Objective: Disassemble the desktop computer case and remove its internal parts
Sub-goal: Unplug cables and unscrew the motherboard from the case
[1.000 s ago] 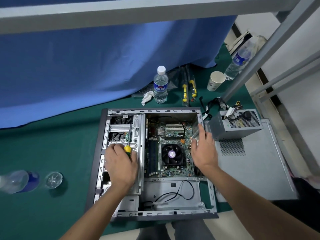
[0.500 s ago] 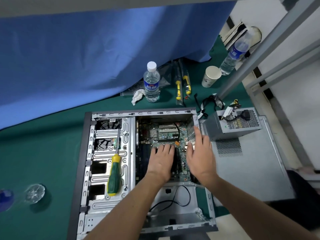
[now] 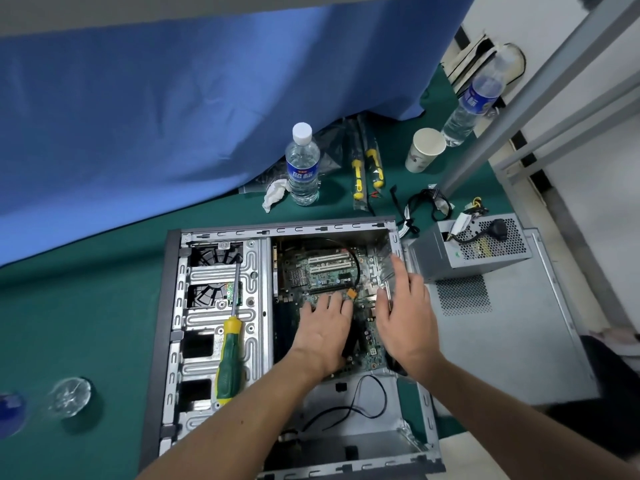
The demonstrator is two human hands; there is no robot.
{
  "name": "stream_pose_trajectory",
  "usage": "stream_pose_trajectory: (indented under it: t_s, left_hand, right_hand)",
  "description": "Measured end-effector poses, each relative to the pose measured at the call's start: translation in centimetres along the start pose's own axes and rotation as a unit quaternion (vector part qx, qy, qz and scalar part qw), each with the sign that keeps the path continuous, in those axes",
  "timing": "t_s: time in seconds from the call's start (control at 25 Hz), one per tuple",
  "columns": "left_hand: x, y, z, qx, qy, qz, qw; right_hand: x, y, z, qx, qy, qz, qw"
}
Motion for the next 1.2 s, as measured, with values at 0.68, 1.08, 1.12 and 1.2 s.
stream_pose_trajectory:
  t_s: [0.68,1.08,1.12,1.2]
  left_hand:
    - [-2.1,-5.5,9.4,-0.061,-0.188,-0.618,0.761]
    - [-1.2,-1.9,5.0,-0.12,-0.042,-0.302,0.945]
    - [-0.7,-1.2,4.6,-0.136,-0.024,-0.256,0.957]
    - [0.2,-0.5,4.5,-0.104,-0.029,-0.174,0.979]
  right_hand:
    - [-0.4,-0.3,-0.1,-0.012,0.011,0.001,1.0]
    - [-0.5,-0.6,-0.2,-0.006,0.007,0.005,1.0]
    - [-0.4,-0.6,-0.2,-0.006,0.006,0.007,1.0]
    - [-0.5,-0.6,-0.2,-0.008,0.005,0.005,1.0]
Point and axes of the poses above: each hand's wrist, its own z-axis towards the middle knuckle, its own y-axis out of the palm, x = y × z, the point moved 1 cm from there along z, towards the middle knuckle, and after that the axes turned 5 degrees about x, right-handed, at the moved point
